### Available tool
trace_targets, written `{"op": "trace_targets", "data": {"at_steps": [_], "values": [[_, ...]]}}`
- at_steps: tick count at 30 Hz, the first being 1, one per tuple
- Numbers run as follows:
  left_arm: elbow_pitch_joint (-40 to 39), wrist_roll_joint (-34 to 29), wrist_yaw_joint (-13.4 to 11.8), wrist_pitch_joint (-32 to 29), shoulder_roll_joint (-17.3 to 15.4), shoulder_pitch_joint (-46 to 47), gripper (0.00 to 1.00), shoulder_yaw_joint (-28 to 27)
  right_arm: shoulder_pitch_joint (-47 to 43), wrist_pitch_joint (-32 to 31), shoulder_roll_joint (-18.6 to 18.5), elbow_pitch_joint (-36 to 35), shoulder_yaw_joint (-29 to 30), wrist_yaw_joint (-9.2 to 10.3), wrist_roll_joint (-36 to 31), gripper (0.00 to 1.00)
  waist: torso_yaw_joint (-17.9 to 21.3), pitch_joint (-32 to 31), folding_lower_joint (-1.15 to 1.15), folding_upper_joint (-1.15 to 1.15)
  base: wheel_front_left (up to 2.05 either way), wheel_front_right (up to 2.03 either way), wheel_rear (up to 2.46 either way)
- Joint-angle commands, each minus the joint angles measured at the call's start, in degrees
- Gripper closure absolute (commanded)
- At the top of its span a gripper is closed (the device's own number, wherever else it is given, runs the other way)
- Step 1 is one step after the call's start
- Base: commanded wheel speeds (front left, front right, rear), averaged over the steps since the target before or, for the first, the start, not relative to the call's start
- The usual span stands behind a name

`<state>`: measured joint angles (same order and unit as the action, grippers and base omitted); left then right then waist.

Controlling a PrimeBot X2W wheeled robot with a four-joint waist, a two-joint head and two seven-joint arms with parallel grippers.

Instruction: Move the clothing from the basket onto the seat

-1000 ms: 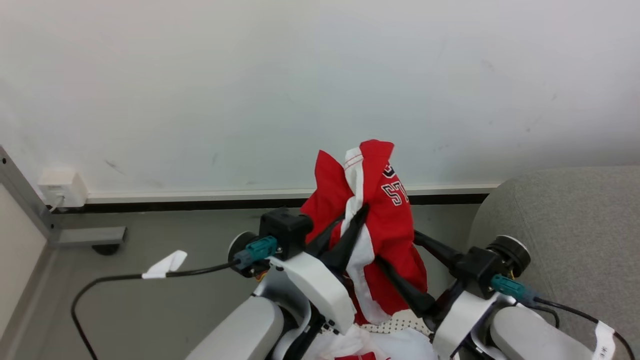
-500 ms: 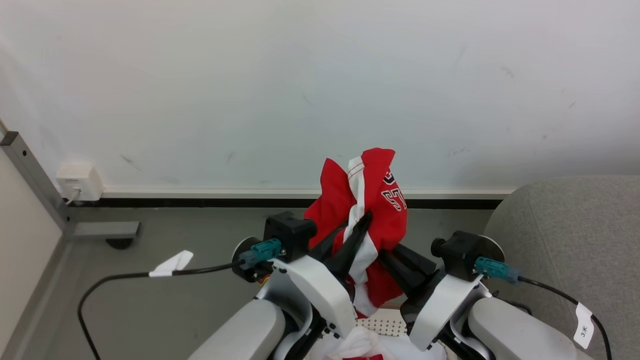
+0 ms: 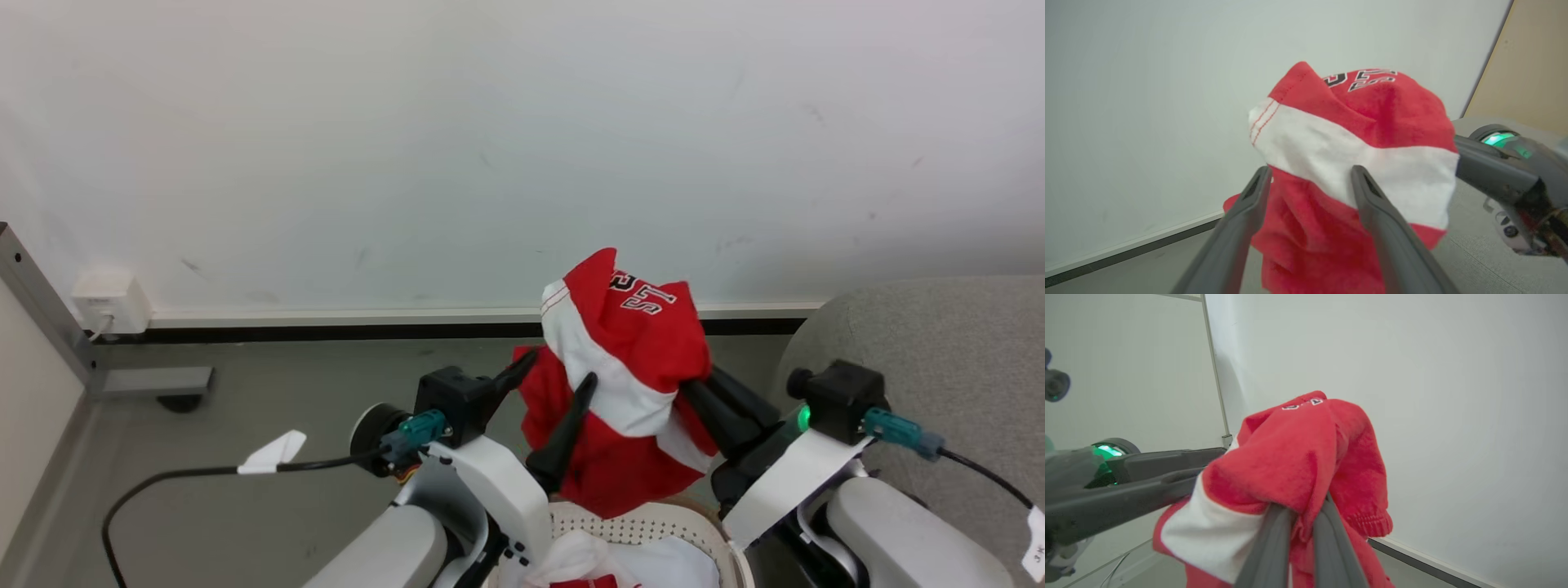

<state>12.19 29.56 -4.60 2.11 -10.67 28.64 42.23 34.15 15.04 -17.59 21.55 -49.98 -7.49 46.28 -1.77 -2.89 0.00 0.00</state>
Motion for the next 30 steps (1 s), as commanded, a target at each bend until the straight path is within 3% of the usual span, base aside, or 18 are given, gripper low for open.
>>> {"op": "trace_targets", "data": {"at_steps": [1,12,30], "values": [[0.3,-0.6,-0.2,0.6,-0.4,-1.2,0.0,0.1,-0.9,0.2,-0.8,-0.6,1.6,-0.02,-0.5,1.0,0.3,0.1,0.0,0.0,0.0,0.0,0.0],[1.4,-0.4,-0.2,1.9,-0.2,-2.1,0.0,1.0,-4.3,0.2,-3.8,-2.5,9.5,-0.02,-2.7,1.0,4.8,0.3,0.0,0.0,0.0,0.0,0.0],[2.9,-0.7,1.2,3.6,2.8,-0.7,0.0,4.1,-8.9,0.2,-9.5,-4.4,16.0,-0.02,-3.0,1.0,20.1,3.6,0.0,0.0,0.0,0.0,0.0]]}}
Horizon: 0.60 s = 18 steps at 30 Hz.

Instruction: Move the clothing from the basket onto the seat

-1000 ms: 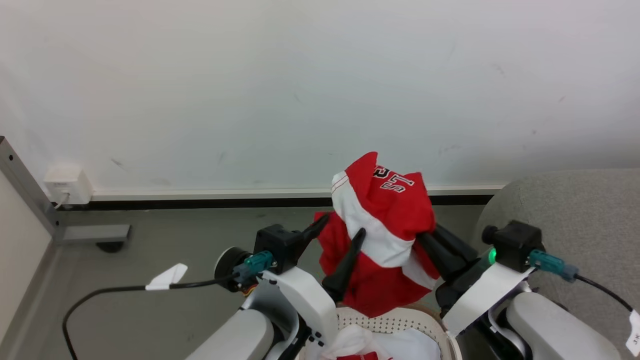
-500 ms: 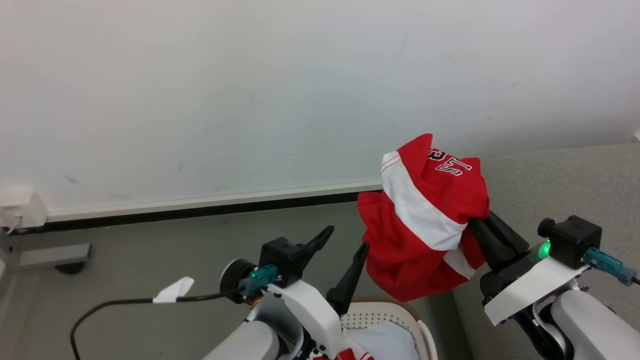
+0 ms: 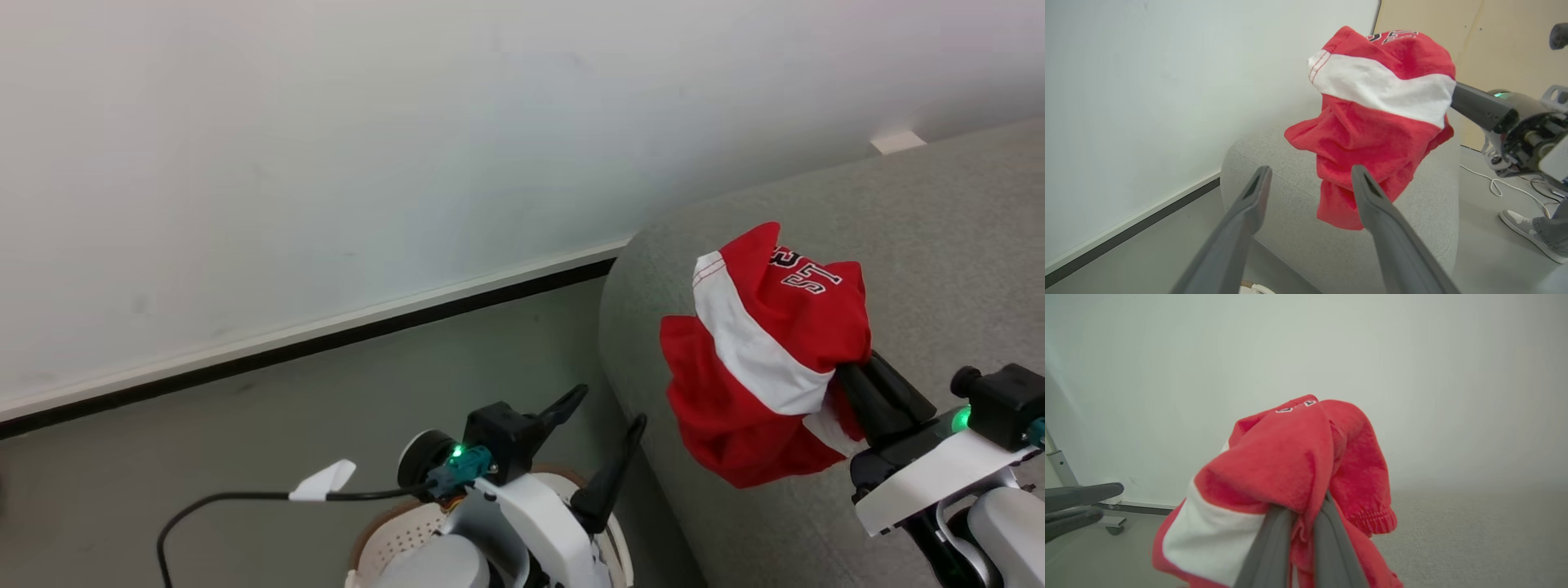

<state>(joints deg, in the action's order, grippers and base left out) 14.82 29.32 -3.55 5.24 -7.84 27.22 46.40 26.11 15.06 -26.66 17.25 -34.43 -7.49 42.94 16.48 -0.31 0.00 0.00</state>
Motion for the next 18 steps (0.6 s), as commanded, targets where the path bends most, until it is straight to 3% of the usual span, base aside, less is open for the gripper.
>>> {"op": "trace_targets", "data": {"at_steps": [1,8,18], "values": [[0.4,-0.6,0.3,0.6,0.2,0.9,0.0,0.1,-1.2,0.2,-0.6,-0.1,0.9,-0.02,0.8,1.0,2.2,1.2,0.0,0.0,0.0,0.0,0.0],[1.3,-0.9,1.1,0.6,1.4,2.4,0.0,1.7,-1.6,0.1,-1.9,2.4,6.0,-0.02,2.5,1.0,2.6,3.8,0.0,0.0,0.0,0.0,0.0],[2.4,-2.5,2.7,-0.2,2.3,8.0,0.0,3.1,6.8,0.1,-2.4,12.1,17.5,-0.02,3.9,1.0,-2.0,13.8,0.0,0.0,0.0,0.0,0.0]]}}
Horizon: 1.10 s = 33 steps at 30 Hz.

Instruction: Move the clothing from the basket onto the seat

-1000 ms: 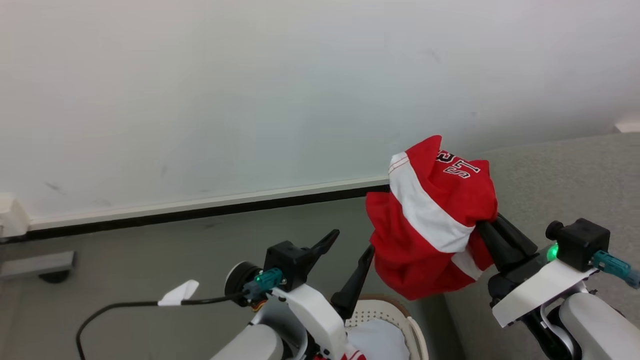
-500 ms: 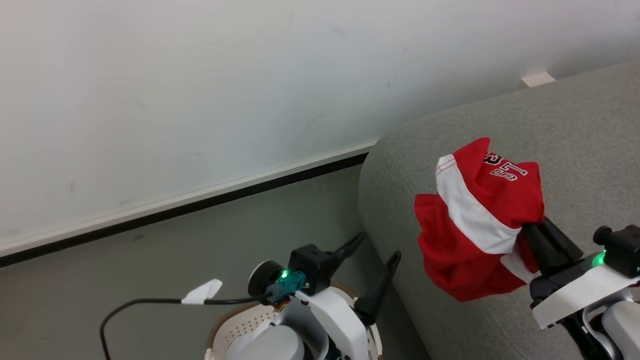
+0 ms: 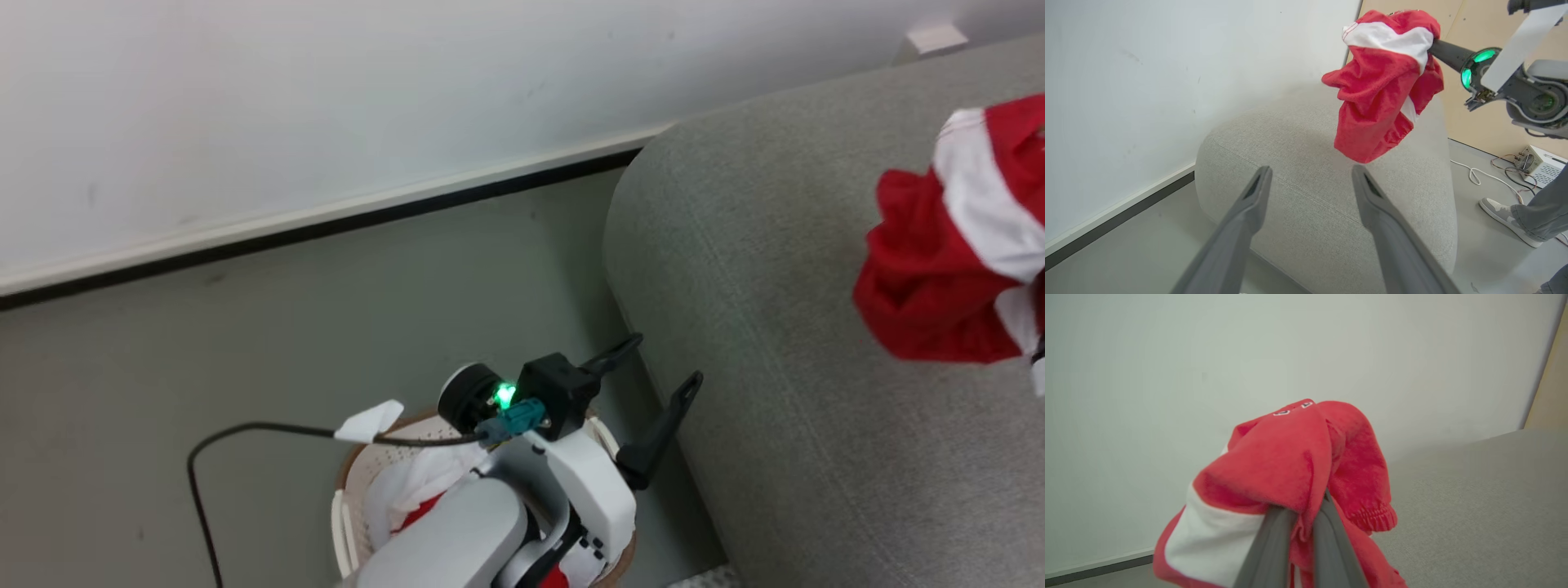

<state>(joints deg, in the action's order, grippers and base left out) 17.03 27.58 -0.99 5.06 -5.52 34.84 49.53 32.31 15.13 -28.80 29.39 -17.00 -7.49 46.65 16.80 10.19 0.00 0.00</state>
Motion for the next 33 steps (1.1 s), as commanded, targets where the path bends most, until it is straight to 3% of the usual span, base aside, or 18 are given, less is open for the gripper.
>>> {"op": "trace_targets", "data": {"at_steps": [1,13,20,21,22,23,27,33], "values": [[0.4,-1.1,0.5,0.0,0.0,1.4,0.0,0.1,2.2,0.0,-0.4,1.3,1.1,-0.02,0.0,1.0,-3.0,4.6,0.0,0.0,0.0,0.0,0.0],[1.9,-3.9,2.4,1.2,1.8,14.8,0.0,0.8,25.4,-0.8,-6.8,23.1,13.3,-0.02,-7.4,1.0,-11.8,21.4,0.0,0.0,0.0,0.0,0.0],[4.5,-2.1,1.7,3.7,2.3,15.2,0.0,1.6,30.8,0.0,-5.8,35.0,20.1,-0.02,-14.9,1.0,-14.2,23.4,0.0,0.0,0.0,0.0,0.0],[4.9,-2.0,1.7,4.0,2.4,15.0,0.0,1.7,30.8,0.1,-5.6,35.5,21.1,-0.02,-16.1,0.82,-14.1,23.3,0.0,0.0,0.0,0.0,0.0],[5.4,-1.8,1.8,4.4,2.3,14.8,0.0,1.7,30.2,0.1,-5.0,36.2,21.9,-0.02,-17.4,0.51,-14.0,23.0,0.0,0.0,0.0,0.0,0.0],[6.0,-1.7,1.8,4.7,2.2,14.6,0.0,1.6,29.5,0.1,-4.6,36.3,22.7,-0.02,-18.7,0.0,-13.8,22.6,0.0,0.0,0.0,0.0,0.0],[7.5,-0.8,1.5,5.8,1.2,13.7,0.0,0.4,25.3,0.1,-1.7,31.0,27.4,-0.02,-22.2,0.0,-12.6,20.8,0.0,0.0,0.0,0.0,0.0],[8.7,1.0,0.6,7.5,-0.8,10.6,0.0,-1.3,13.5,0.0,4.0,17.2,33.1,-0.02,-26.0,0.0,-11.0,15.7,0.0,0.0,0.0,0.0,0.0]]}}
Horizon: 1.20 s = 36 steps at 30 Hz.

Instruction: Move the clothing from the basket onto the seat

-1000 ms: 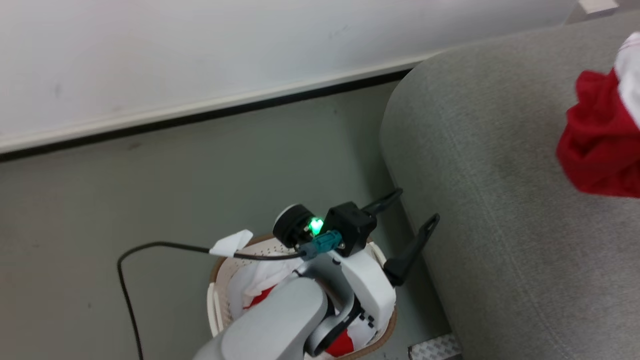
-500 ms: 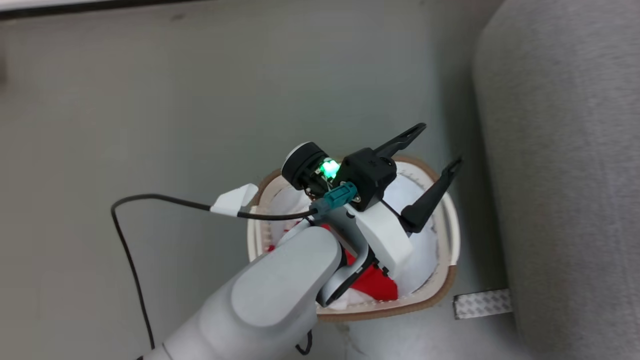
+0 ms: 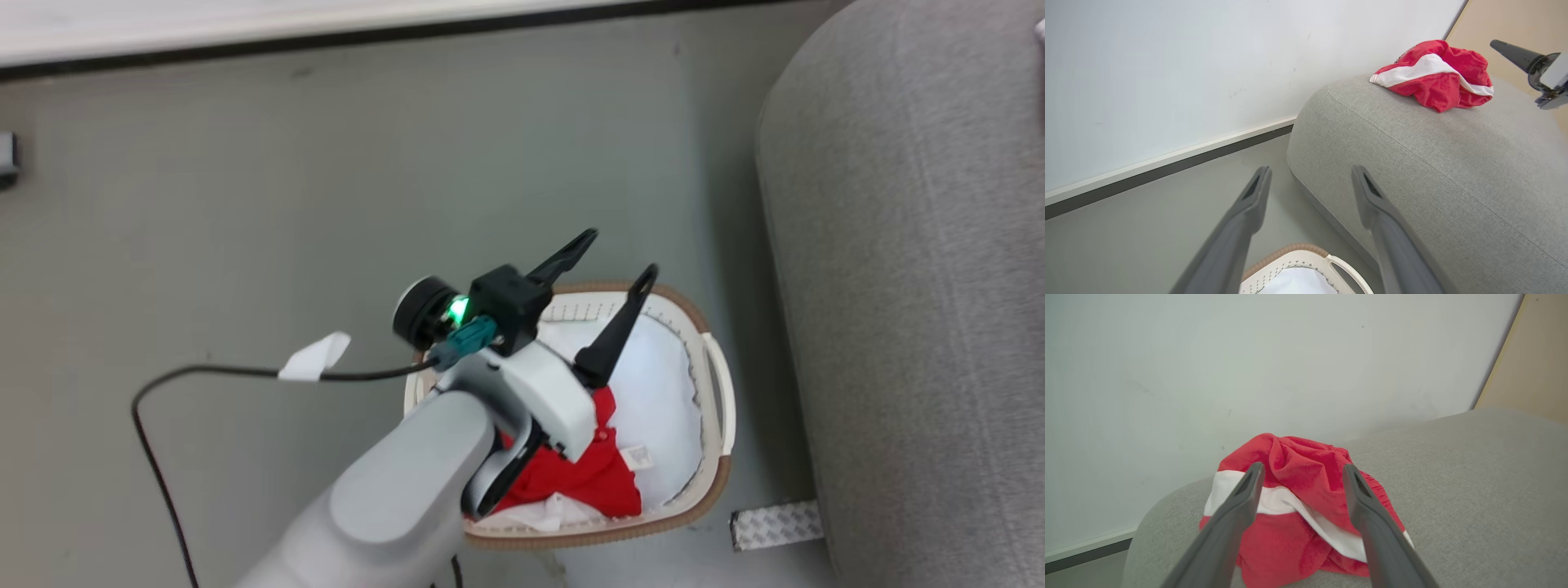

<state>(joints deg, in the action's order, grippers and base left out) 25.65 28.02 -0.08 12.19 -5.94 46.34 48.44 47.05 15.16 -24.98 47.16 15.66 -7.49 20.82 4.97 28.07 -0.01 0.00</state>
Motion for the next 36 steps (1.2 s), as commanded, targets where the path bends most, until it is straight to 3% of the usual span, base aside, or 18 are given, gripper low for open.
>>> {"op": "trace_targets", "data": {"at_steps": [1,10,21,27,36], "values": [[0.3,0.6,-0.5,0.7,-0.8,-1.6,0.0,-0.4,-3.5,0.0,1.2,-2.9,1.3,-0.02,-0.6,0.0,0.9,-3.2,0.01,0.0,0.0,0.0,0.0],[-0.4,1.7,-5.0,2.9,-4.7,-10.8,0.0,-5.3,-22.2,0.0,10.4,-22.9,0.8,-0.02,-1.6,0.0,-0.2,-14.7,0.01,0.0,0.0,0.0,0.0],[-6.4,-0.9,-8.2,3.0,-9.5,-28.0,0.0,-15.5,-42.5,0.0,18.9,-37.1,-3.5,-0.02,-6.7,0.0,-5.4,-25.3,0.01,0.0,0.0,0.0,0.0],[-9.7,-2.9,-8.6,3.0,-10.1,-37.2,0.0,-23.3,-49.4,0.0,21.0,-40.4,-6.2,-0.02,-9.7,0.0,-6.8,-28.2,0.01,0.0,0.0,0.0,0.0],[-12.2,-7.3,-5.7,3.0,-7.1,-45.7,0.0,-32.5,-55.2,0.0,22.0,-40.5,-7.6,-0.02,-10.5,0.0,-7.1,-31.1,0.01,0.0,0.0,0.0,0.0]]}}
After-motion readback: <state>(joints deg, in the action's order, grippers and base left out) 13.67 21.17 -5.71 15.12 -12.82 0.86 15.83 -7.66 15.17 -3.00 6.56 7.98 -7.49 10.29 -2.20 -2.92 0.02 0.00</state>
